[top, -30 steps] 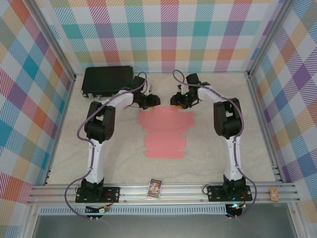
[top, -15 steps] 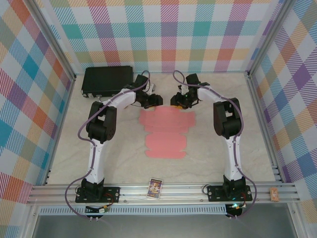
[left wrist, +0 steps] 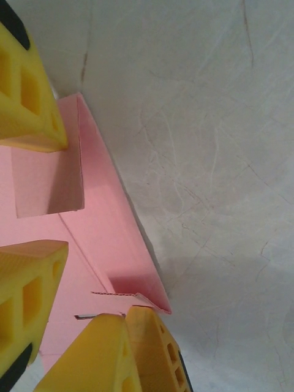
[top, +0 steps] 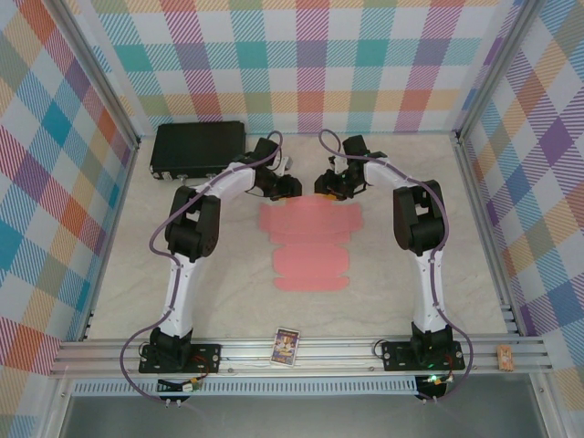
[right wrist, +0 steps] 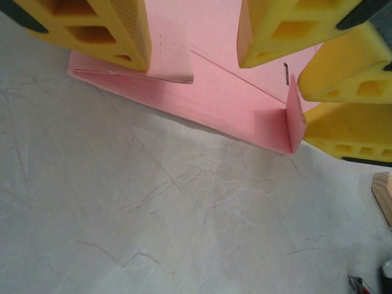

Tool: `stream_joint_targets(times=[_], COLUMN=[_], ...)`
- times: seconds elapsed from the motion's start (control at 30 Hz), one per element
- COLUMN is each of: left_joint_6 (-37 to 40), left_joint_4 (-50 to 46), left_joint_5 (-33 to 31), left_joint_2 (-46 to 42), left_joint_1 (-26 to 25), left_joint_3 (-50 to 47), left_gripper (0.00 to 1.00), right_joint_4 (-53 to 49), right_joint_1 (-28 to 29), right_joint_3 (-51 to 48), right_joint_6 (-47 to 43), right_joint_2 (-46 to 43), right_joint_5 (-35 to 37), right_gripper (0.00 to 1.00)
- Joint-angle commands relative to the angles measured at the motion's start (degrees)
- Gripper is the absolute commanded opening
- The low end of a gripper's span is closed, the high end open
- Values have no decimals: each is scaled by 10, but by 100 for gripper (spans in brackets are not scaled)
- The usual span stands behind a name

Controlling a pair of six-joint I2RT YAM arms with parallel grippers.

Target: Fold the paper box

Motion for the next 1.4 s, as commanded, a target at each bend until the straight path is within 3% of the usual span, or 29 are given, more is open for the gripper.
stream_joint_targets(times=[0.0, 0.2, 0.4, 0.6, 1.0, 1.37], left_joint_6=[-2, 1, 4, 22, 1, -63], left_joint_4=[-31, -45, -44, -60, -31, 35], left_joint_5=[7, 8, 7, -54, -179, -140], left_joint_2=[22, 11, -51, -124, -327, -360], left_joint_1=[-5, -5, -4, -3, -4, -6], left_joint_3=[21, 35, 35, 5, -259, -407], left_gripper=[43, 43, 46, 50, 51, 56], right_joint_4=[7, 14, 6, -2, 1, 68], right_joint_1=[0, -2, -4, -9, -14, -14], right_joint_3=[-9, -26, -50, -112, -329, -459], right_joint_6=[9, 9, 0, -13, -9, 50], right_joint_2=[-12, -42, -107, -182, -352, -380], right_joint_5=[-1, 7, 61, 116, 147, 89], right_gripper=[42, 44, 47, 50, 51, 53])
